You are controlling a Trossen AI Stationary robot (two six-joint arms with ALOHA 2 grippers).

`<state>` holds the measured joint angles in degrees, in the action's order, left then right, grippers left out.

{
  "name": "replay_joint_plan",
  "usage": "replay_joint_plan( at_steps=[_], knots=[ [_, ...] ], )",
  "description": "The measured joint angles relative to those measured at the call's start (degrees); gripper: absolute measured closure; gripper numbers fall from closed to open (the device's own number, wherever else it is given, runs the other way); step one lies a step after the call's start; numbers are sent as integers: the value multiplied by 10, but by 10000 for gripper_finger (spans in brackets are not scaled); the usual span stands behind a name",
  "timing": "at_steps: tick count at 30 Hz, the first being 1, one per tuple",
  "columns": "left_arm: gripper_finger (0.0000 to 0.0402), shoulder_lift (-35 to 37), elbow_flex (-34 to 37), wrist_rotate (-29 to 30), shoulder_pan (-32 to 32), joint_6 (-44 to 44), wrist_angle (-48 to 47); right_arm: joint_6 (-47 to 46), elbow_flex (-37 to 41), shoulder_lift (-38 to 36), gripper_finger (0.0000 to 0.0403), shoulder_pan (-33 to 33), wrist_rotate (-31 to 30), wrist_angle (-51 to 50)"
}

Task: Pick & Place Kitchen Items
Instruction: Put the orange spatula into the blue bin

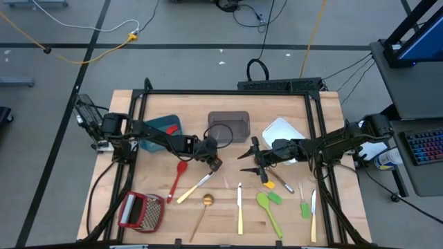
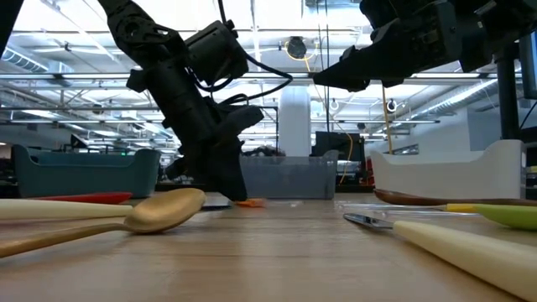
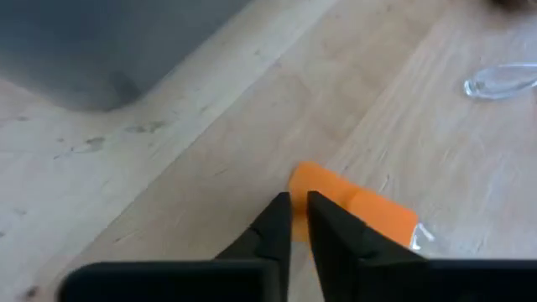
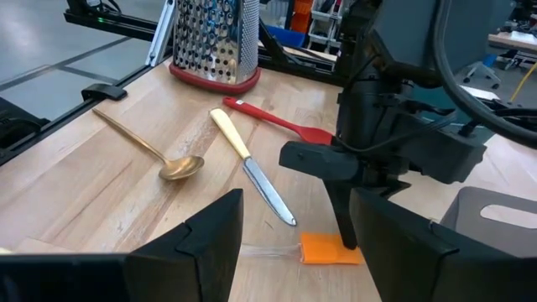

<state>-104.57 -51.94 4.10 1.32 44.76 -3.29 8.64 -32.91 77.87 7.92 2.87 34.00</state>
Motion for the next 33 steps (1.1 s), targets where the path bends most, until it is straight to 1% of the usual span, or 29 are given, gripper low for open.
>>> replay_joint_plan(
  at_steps=[2, 3, 13, 22, 26, 33],
  knots=[
    [392, 0, 0, 0, 0, -7, 0, 0, 0, 0, 191, 0, 0, 0],
    [396, 0, 0, 0, 0, -9, 0, 0, 0, 0, 191, 0, 0, 0],
    [399, 16, 1, -17, 1, -27, -1, 0, 0, 0, 191, 0, 0, 0],
    [400, 71, 1, -12, 1, -49, -24, 0, 0, 0, 192, 0, 0, -1],
    [400, 99, 0, -10, 1, -61, -57, 0, 0, 0, 191, 0, 0, -2],
    [401, 161, 0, 12, 3, -61, -162, 0, 0, 0, 191, 0, 0, -12]
  ],
)
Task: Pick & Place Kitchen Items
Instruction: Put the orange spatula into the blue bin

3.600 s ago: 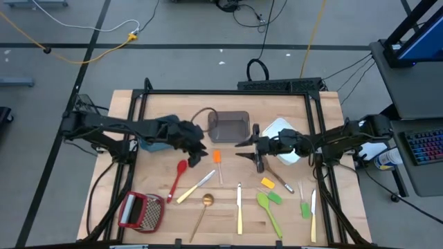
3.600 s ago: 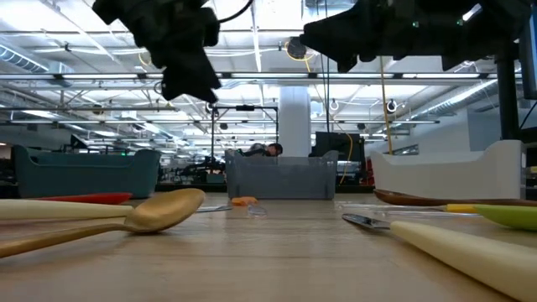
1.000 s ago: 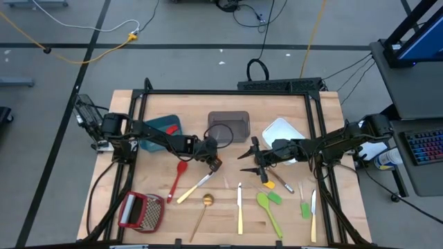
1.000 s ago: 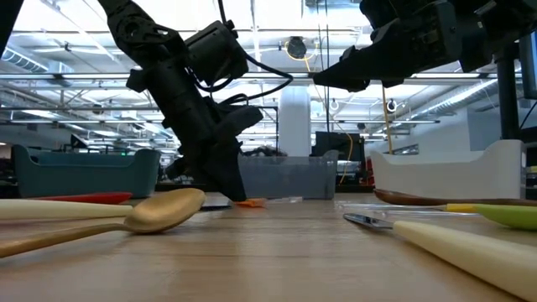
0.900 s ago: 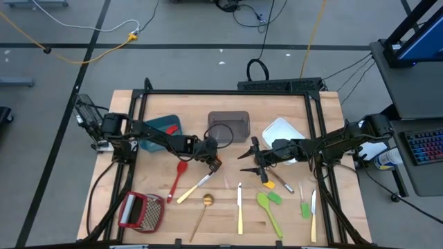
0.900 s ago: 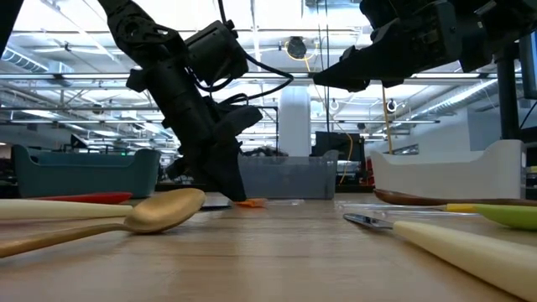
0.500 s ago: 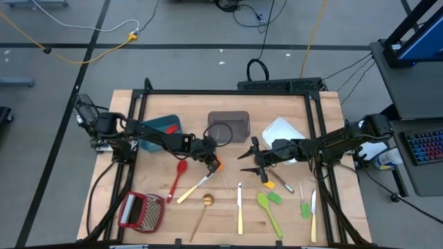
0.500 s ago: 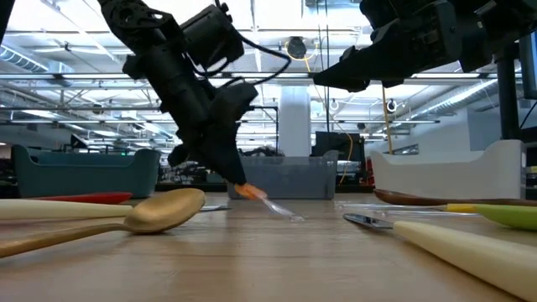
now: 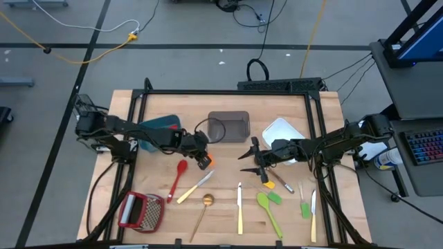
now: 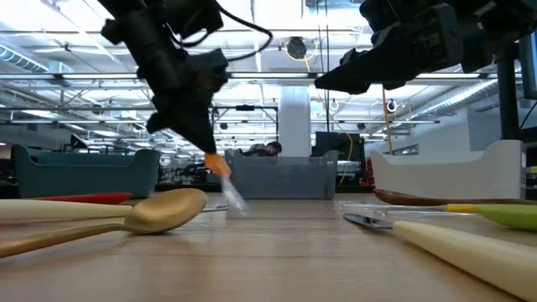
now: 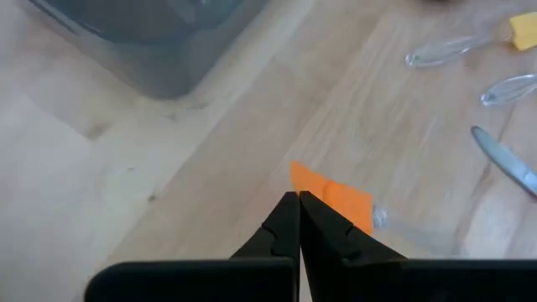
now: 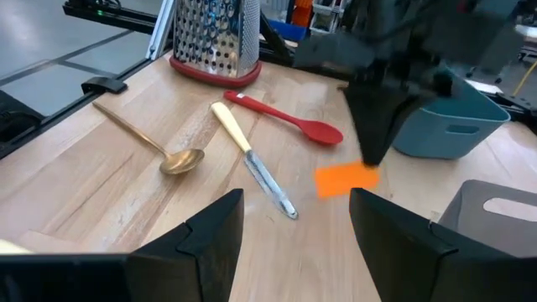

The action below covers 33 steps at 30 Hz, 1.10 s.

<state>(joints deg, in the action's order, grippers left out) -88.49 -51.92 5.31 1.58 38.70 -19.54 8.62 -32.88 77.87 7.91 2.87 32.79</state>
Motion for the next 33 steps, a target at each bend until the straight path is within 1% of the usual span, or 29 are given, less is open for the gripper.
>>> replay_joint_plan(
  at_steps=[4, 8, 13, 19, 22, 26, 33],
  knots=[
    [401, 54, 0, 29, 6, 4, -61, -6, 0, 0, 191, 0, 0, -1],
    [401, 113, 0, 75, 18, 16, -130, -5, 0, 0, 191, 0, 0, -1],
    [401, 174, 0, 123, 36, 40, -192, -5, 0, 0, 191, 0, 0, -5],
    [401, 226, 0, 150, 58, 56, -240, -5, 0, 0, 191, 0, 0, -11],
    [402, 251, 0, 175, 63, 75, -269, -4, 0, 0, 190, 0, 0, -13],
    [402, 286, 0, 193, 65, 92, -313, -5, 0, 0, 190, 0, 0, -13],
    [402, 346, 0, 229, 61, 136, -416, -4, 0, 0, 190, 0, 0, -13]
  ],
)
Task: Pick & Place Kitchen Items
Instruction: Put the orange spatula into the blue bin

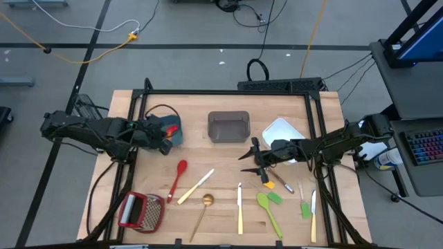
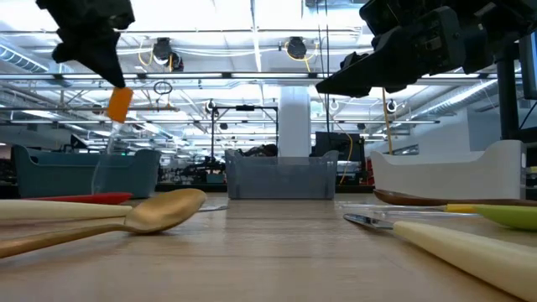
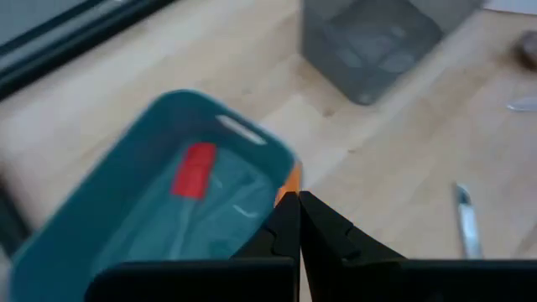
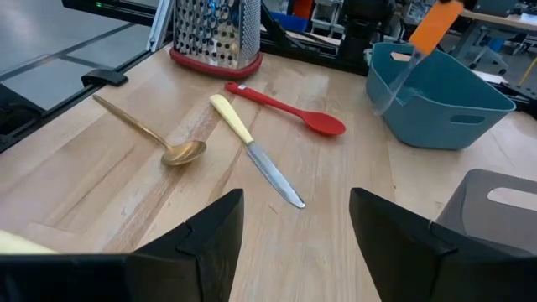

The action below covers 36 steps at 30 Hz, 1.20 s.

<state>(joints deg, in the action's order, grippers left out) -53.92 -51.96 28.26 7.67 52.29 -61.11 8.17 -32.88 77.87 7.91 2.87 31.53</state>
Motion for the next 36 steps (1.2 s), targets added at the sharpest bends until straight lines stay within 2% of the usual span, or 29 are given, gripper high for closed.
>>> replay_joint_plan(
  at_steps=[4, 8, 13, 17, 20, 25, 36],
  knots=[
    [402, 28, -3, 19, -11, 6, -47, 0, 0, 0, 190, 0, 0, 0],
    [402, 35, -51, 39, -26, -6, -94, 0, 0, 0, 190, 0, 0, 2],
    [402, 20, -131, 64, -48, -98, -147, 0, 0, 0, 190, 0, 0, 3],
    [402, -2, -148, 57, -65, -154, -170, 0, 0, 0, 190, 0, 0, 3],
    [402, -29, -147, 20, -75, -171, -214, 0, 0, 0, 190, 0, 0, 3],
    [402, -95, -146, 13, -87, -95, -276, 0, 0, 0, 190, 0, 0, 3],
    [401, -255, -146, -1, -124, -94, -249, 0, 0, 0, 190, 0, 2, -1]
  ],
)
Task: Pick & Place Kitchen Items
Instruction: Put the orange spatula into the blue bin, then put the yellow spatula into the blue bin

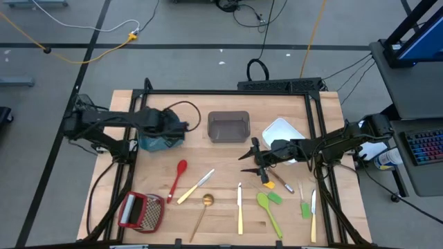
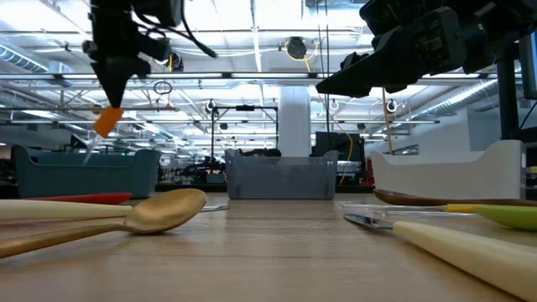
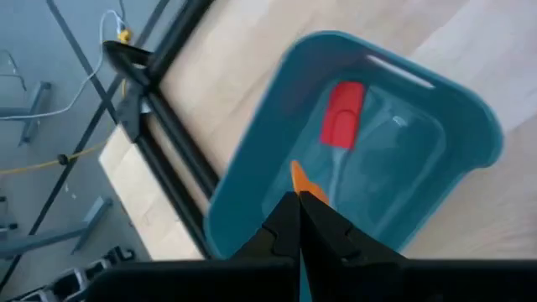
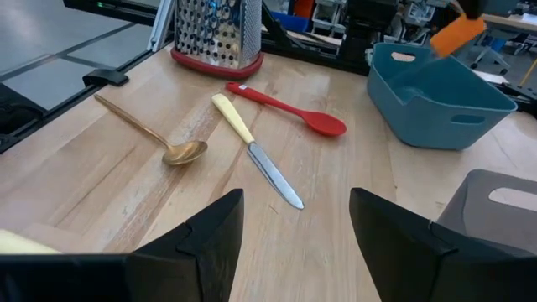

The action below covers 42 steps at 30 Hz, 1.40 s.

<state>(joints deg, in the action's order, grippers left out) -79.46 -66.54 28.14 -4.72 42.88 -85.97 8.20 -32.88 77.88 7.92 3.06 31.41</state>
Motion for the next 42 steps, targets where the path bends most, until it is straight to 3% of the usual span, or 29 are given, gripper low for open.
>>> replay_joint_plan(
  at_steps=[23, 30, 37, 42],
  knots=[
    [397, -216, 0, -62, -52, -90, 103, 0, 0, 0, 190, 0, 0, -3],
    [370, -241, 0, -62, -74, -146, 133, 0, 0, 0, 190, 0, 0, -5],
    [323, -242, 0, -58, -85, -153, 132, 0, 0, 0, 190, 0, 0, -4],
    [314, -232, -10, -65, -79, -136, 117, -1, 0, 0, 190, 1, 0, -4]
  ],
)
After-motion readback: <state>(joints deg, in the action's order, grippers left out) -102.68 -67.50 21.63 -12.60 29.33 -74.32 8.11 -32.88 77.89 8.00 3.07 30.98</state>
